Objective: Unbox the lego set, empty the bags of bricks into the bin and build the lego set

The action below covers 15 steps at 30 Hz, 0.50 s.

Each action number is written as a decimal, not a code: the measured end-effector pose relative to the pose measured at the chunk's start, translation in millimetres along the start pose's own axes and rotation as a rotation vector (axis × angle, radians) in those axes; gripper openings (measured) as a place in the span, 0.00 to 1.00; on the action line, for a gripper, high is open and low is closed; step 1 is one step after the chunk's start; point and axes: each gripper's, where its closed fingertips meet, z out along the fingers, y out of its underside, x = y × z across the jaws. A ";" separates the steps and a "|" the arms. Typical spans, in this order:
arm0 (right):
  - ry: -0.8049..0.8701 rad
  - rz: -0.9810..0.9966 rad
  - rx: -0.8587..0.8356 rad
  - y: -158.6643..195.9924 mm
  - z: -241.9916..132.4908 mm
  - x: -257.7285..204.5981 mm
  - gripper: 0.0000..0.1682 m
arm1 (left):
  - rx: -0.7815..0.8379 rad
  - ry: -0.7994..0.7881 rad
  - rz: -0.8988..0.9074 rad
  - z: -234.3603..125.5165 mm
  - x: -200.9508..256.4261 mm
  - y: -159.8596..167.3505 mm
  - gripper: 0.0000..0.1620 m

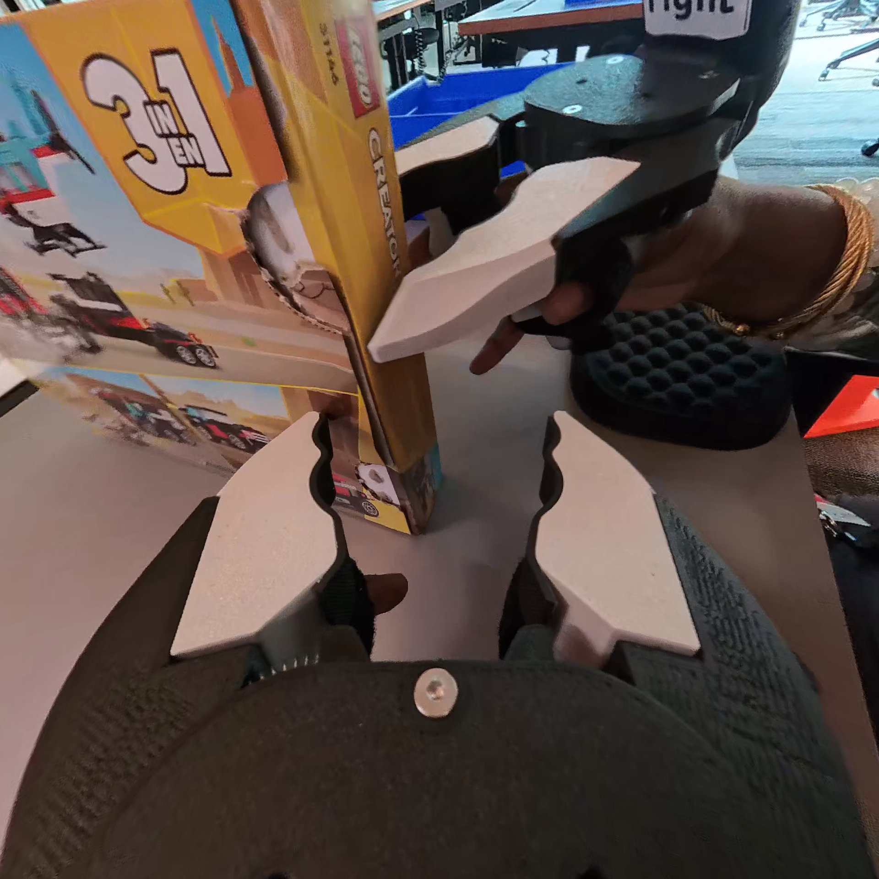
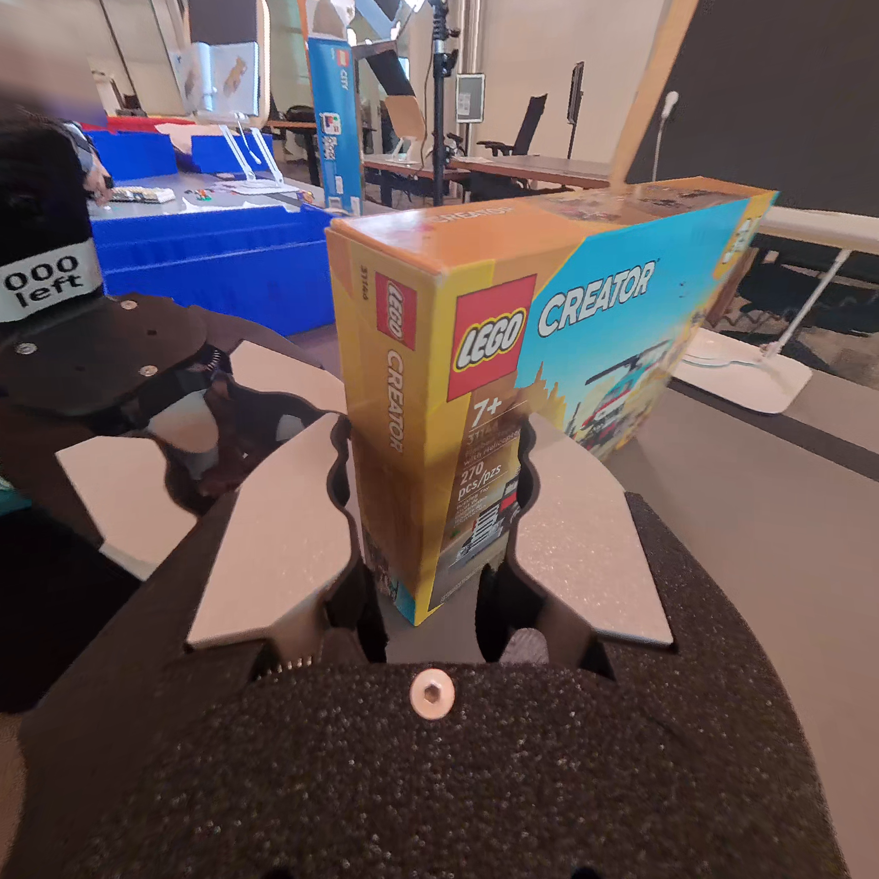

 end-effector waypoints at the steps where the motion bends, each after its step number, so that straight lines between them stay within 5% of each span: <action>1: 0.006 -0.004 -0.009 0.8 -3.2 5.3 0.41 | -0.002 0.011 0.006 6.3 3.7 -2.1 0.54; 10: 0.004 -0.023 -0.056 6.3 -23.6 44.7 0.42 | 0.007 0.055 0.019 48.9 16.3 -17.4 0.57; 15: 0.156 0.026 0.133 -19.7 -51.0 54.2 0.41 | 0.030 0.014 0.245 21.9 -9.6 -45.0 0.45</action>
